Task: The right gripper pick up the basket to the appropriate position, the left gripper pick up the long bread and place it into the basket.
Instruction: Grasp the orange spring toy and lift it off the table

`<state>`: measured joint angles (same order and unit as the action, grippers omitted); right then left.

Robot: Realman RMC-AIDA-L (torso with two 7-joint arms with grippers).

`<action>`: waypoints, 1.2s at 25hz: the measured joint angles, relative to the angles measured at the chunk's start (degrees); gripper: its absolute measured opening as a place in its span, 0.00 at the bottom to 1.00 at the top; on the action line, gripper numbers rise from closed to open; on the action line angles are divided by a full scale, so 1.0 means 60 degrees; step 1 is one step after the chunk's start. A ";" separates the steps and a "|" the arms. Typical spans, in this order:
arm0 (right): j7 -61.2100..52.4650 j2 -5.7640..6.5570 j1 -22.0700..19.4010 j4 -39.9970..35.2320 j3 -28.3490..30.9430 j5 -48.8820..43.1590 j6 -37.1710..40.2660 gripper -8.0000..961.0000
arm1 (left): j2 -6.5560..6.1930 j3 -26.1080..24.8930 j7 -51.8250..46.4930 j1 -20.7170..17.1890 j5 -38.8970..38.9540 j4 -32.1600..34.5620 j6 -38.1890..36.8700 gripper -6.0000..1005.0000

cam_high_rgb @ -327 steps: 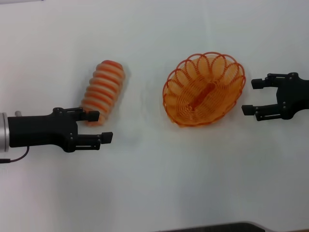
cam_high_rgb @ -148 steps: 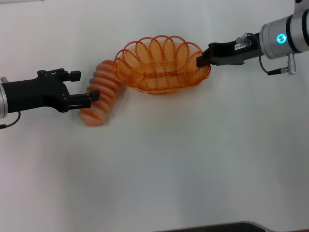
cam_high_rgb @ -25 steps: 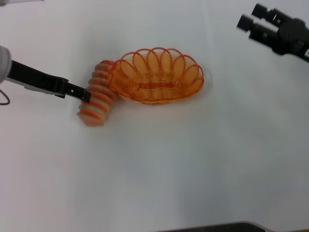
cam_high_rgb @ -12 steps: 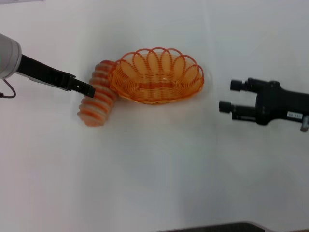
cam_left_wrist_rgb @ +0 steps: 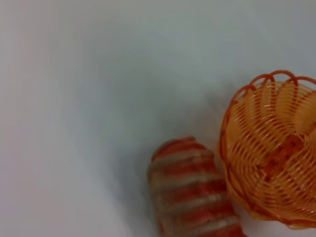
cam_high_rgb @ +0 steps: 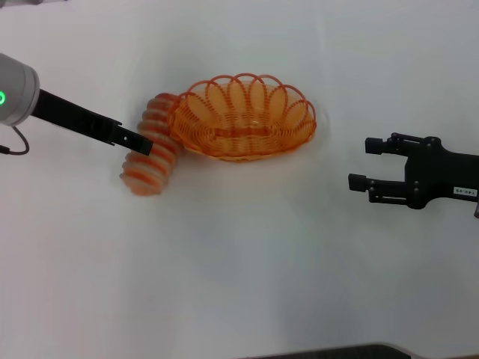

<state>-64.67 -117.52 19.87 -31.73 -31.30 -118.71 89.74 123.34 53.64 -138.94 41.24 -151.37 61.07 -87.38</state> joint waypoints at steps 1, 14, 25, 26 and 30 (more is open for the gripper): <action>-0.0012 0.0007 0.0004 0.0000 0.0009 -0.0007 0.0001 0.85 | 0.0033 0.0059 0.0003 -0.0037 -0.0057 0.0090 0.0023 0.81; -0.0062 0.0021 0.0025 -0.0045 0.0061 -0.0008 0.0012 0.85 | 0.0072 0.1487 -0.1060 -0.0009 -0.0389 0.0318 0.0333 0.81; -0.0118 0.0019 0.0082 -0.0043 0.0114 0.0029 -0.0043 0.85 | 0.0102 0.2172 -0.1370 0.0012 -0.0432 0.0230 0.0729 0.81; -0.0119 0.0014 0.0087 -0.0043 0.0119 0.0031 -0.0045 0.85 | 0.0105 0.2221 -0.1400 0.0012 -0.0431 0.0226 0.0748 0.81; -0.0162 0.0012 0.0107 -0.0042 0.0121 0.0036 -0.0066 0.85 | 0.0109 0.2314 -0.1475 0.0012 -0.0425 0.0221 0.0775 0.80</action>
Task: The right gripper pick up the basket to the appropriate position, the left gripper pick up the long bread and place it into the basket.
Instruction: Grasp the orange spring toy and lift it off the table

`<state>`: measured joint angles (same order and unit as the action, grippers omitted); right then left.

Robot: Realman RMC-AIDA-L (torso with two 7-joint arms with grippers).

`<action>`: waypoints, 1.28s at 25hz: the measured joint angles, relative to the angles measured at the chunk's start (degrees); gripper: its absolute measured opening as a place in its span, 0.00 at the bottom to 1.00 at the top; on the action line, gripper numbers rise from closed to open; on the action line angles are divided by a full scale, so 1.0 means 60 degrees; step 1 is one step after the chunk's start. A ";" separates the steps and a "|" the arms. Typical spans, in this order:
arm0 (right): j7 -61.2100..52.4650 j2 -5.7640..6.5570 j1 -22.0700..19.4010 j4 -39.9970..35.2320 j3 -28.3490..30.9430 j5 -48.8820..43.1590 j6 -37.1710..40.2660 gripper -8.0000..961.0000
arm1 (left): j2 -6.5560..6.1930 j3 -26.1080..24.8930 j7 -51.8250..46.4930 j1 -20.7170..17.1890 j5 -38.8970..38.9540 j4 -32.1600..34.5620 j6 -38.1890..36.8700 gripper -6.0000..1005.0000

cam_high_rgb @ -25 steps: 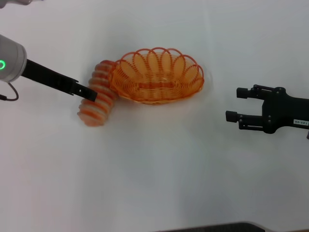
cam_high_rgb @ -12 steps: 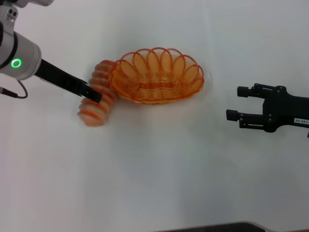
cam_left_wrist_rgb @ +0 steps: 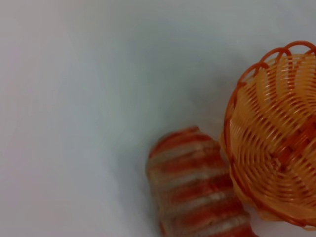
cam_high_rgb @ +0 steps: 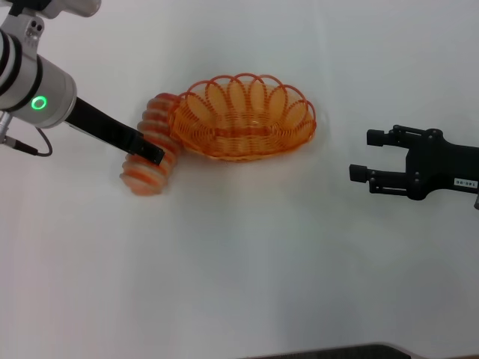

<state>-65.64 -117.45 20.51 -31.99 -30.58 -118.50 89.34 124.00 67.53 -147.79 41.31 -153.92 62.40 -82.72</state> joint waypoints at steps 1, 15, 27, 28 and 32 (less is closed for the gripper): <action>-0.0019 0.0000 0.0003 0.0000 -0.0001 0.0001 -0.0002 0.85 | 0.0001 0.0000 -0.0006 0.0000 0.0001 -0.0002 0.0023 0.80; -0.0181 0.0005 0.0108 0.0000 -0.0052 -0.0046 -0.0019 0.84 | 0.0002 0.0355 -0.0091 0.0000 0.0050 -0.0256 0.0360 0.81; -0.0408 0.0019 0.0183 0.0000 -0.0104 -0.0084 -0.0038 0.84 | 0.0016 0.0520 -0.0096 0.0007 0.0003 -0.0458 0.0647 0.80; -0.0409 0.0020 0.0184 0.0000 -0.0104 -0.0084 -0.0038 0.84 | 0.0016 0.0520 -0.0095 0.0014 -0.0001 -0.0487 0.0659 0.80; -0.0412 0.0015 0.0185 0.0000 -0.0104 -0.0084 -0.0038 0.84 | 0.0016 0.0524 -0.0092 0.0015 -0.0005 -0.0508 0.0684 0.80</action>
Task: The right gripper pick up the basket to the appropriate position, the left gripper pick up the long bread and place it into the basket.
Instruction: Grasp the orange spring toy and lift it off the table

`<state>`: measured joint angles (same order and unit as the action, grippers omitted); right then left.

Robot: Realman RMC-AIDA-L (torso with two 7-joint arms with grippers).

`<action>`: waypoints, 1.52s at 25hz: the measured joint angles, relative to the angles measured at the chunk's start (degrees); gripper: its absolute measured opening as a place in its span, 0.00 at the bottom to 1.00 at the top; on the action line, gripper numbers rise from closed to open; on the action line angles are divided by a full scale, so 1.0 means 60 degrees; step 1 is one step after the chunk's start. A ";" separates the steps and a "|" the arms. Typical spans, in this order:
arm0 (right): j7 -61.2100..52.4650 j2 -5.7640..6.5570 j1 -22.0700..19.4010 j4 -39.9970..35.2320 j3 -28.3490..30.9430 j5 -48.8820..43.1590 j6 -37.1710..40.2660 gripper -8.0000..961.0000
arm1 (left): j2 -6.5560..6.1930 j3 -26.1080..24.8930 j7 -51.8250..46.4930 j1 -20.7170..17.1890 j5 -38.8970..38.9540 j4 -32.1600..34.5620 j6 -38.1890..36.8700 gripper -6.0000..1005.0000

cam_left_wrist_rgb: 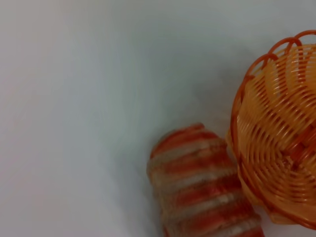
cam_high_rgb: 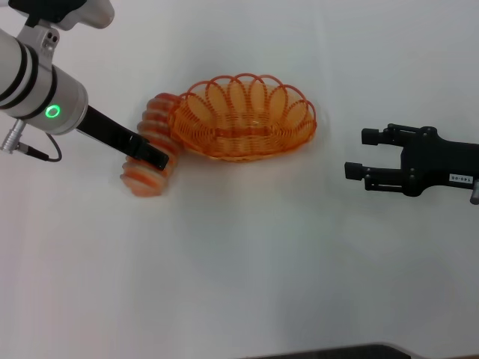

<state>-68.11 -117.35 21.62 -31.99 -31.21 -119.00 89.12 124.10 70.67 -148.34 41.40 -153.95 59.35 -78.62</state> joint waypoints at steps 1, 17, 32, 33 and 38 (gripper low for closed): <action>0.0000 -0.0003 0.0000 0.0000 0.0001 0.0000 0.0000 0.84 | 0.0000 0.0000 0.0002 0.0000 -0.0001 -0.0002 0.0003 0.80; -0.0001 -0.0035 0.0015 0.0001 0.0003 0.0000 -0.0018 0.84 | 0.0000 -0.0003 -0.0002 0.0002 0.0029 -0.0151 0.0001 0.60; -0.0001 -0.0057 0.0011 0.0000 0.0079 0.0038 0.0008 0.84 | -0.0021 -0.0129 -0.0141 -0.0012 0.0003 -0.0129 -0.0016 0.46; -0.0001 -0.0056 0.0008 0.0000 0.0082 0.0048 0.0017 0.84 | -0.0024 -0.0136 -0.0152 -0.0022 0.0001 -0.0109 -0.0019 0.44; -0.0001 -0.0055 0.0000 0.0000 0.0089 0.0060 0.0033 0.84 | -0.0029 -0.0151 -0.0201 -0.0063 -0.0006 -0.0062 -0.0009 0.39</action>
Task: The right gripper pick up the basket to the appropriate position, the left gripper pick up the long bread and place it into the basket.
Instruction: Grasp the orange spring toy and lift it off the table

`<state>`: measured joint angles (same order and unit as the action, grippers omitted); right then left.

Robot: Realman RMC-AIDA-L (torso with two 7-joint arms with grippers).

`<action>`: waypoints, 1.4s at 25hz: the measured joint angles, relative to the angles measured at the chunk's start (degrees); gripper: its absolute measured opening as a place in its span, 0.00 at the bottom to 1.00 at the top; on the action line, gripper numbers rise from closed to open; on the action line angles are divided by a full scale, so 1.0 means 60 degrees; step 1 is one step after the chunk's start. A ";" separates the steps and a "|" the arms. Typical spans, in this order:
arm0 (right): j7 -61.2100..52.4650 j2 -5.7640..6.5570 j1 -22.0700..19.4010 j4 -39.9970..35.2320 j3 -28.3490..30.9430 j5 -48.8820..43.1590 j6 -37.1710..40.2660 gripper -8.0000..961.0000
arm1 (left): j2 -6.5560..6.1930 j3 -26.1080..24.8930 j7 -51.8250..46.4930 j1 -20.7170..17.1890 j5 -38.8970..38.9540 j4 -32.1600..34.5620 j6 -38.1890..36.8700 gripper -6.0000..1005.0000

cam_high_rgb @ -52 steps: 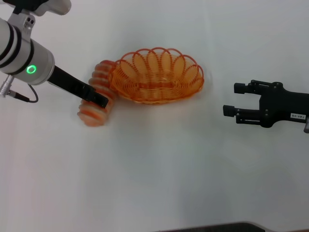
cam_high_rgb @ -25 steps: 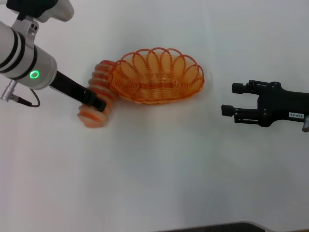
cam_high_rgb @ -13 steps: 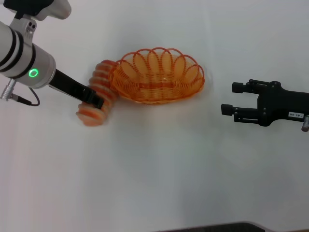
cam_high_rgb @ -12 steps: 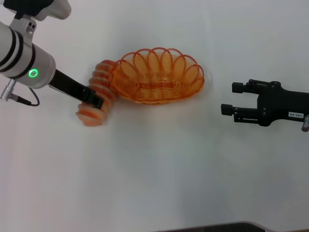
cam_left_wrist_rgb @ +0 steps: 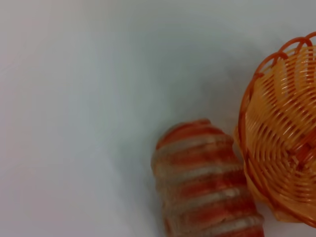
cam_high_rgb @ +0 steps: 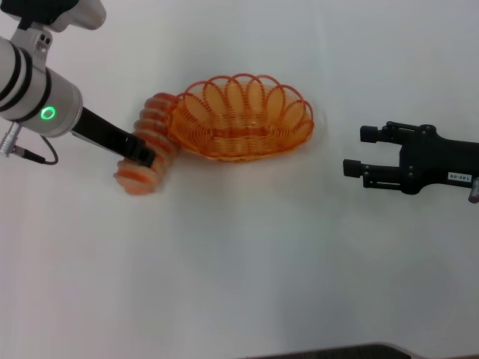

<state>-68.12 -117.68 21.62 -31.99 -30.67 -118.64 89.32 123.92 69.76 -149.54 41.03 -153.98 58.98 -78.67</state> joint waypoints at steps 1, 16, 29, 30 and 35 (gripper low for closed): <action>0.0000 0.0000 0.0001 0.0000 0.0000 -0.0001 0.0001 0.84 | -0.0002 0.0000 -0.0007 0.0000 0.0000 -0.0001 -0.0003 0.38; 0.0000 -0.0015 0.0006 0.0001 0.0000 -0.0059 0.0043 0.84 | -0.0015 -0.0099 -0.0443 -0.0017 -0.0291 0.0146 0.0162 0.28; 0.0000 -0.0015 -0.0029 0.0001 0.0001 -0.0004 0.0042 0.84 | -0.0019 -0.0373 -0.0526 -0.0074 -0.0352 0.0515 0.0366 0.17; 0.0000 -0.0015 -0.0029 0.0000 0.0001 -0.0003 0.0042 0.84 | -0.0021 -0.0425 -0.0525 -0.0071 -0.0353 0.0516 0.0374 0.17; 0.0000 -0.0015 -0.0011 0.0001 0.0001 0.0000 0.0040 0.84 | -0.0018 -0.0321 -0.0516 -0.0079 -0.0592 0.0530 0.0378 0.17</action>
<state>-68.11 -117.77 21.56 -31.99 -30.67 -118.64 89.56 123.81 67.84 -152.64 40.55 -157.54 62.16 -76.41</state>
